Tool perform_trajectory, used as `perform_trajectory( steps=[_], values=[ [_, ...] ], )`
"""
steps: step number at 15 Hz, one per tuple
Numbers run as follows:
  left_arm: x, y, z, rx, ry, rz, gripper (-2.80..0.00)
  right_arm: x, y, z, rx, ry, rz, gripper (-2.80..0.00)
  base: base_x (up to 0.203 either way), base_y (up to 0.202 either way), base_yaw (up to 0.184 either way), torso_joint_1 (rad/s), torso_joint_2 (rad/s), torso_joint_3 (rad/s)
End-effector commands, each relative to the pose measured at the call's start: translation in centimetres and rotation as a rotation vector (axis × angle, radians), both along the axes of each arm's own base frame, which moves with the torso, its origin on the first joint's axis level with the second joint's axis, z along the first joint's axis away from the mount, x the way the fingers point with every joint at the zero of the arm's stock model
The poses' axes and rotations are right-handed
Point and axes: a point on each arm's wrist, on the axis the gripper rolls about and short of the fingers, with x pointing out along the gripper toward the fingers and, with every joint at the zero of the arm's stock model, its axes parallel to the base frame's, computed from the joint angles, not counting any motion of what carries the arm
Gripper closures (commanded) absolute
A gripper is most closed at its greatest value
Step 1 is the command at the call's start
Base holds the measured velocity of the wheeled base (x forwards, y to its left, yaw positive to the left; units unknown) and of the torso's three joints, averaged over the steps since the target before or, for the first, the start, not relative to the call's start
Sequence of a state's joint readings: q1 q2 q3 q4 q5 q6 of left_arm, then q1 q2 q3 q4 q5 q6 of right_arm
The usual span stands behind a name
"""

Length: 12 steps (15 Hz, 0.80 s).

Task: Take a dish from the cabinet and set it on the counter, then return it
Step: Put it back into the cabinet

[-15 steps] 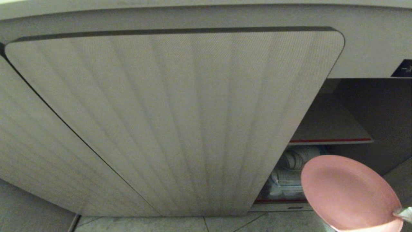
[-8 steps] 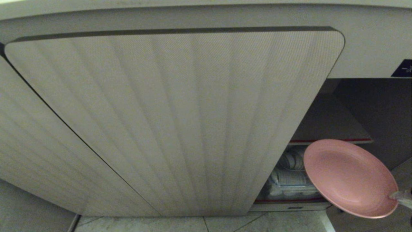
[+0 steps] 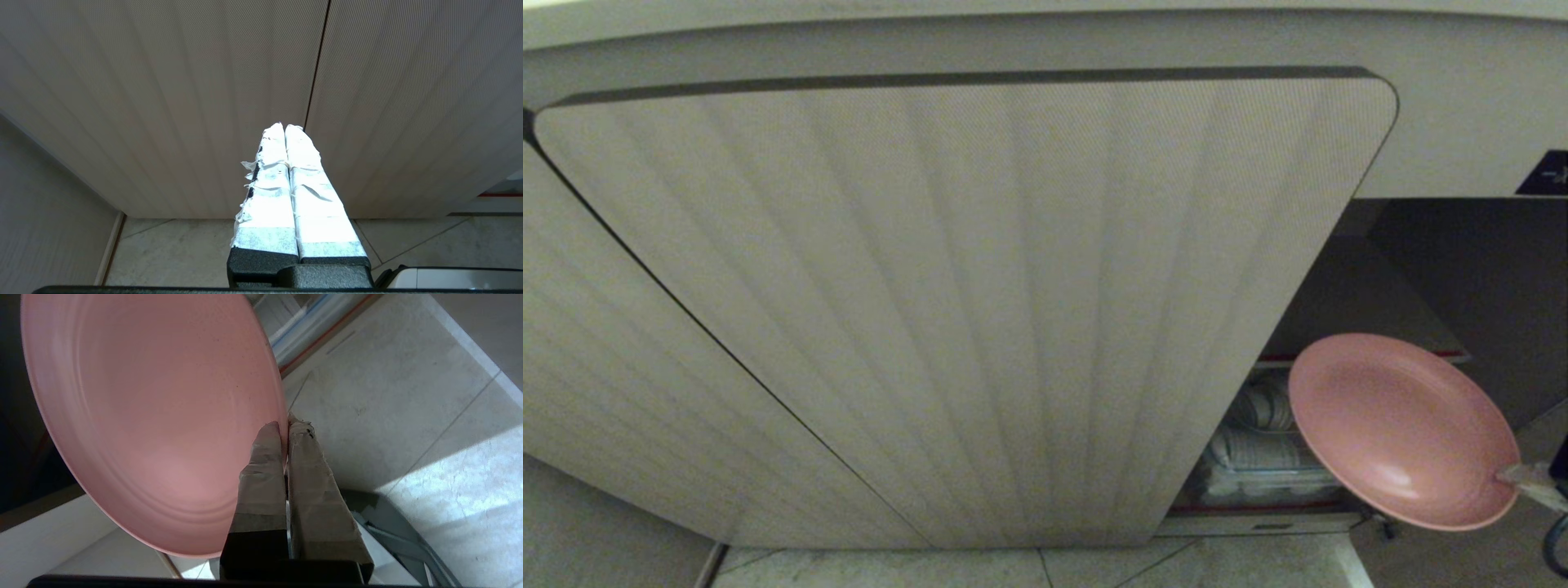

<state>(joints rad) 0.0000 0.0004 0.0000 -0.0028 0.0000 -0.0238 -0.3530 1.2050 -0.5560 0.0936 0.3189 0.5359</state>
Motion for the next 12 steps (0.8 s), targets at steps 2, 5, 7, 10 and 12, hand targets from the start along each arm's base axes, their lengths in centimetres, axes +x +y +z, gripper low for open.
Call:
perform_trajectory(
  steps=[2,5,7,10,12],
  values=[
    [0.0,0.0,0.0,0.000,-0.001,0.000,0.00,1.1,-0.3,-0.5,-0.020,0.014,-0.019,0.00,0.000,0.000,0.000,0.000,0.00,0.000],
    [0.0,0.0,0.0,0.001,-0.002,0.000,0.00,2.3,0.2,-0.7,-0.055,0.014,-0.008,0.00,0.000,0.000,0.000,0.000,0.00,0.000],
    [0.0,0.0,0.0,0.001,-0.001,0.000,0.00,3.2,0.1,-0.8,-0.064,-0.003,0.001,0.00,0.000,0.000,0.000,0.000,0.00,0.000],
    [0.0,0.0,0.0,0.001,-0.001,0.000,0.00,4.7,0.3,-0.1,-0.033,-0.012,-0.029,0.00,0.000,0.000,0.000,0.000,0.00,0.000],
    [0.0,0.0,0.0,0.000,-0.001,0.000,0.00,5.7,0.6,0.0,-0.013,-0.005,-0.049,0.00,0.000,0.000,0.000,0.000,0.00,0.000]
  ],
)
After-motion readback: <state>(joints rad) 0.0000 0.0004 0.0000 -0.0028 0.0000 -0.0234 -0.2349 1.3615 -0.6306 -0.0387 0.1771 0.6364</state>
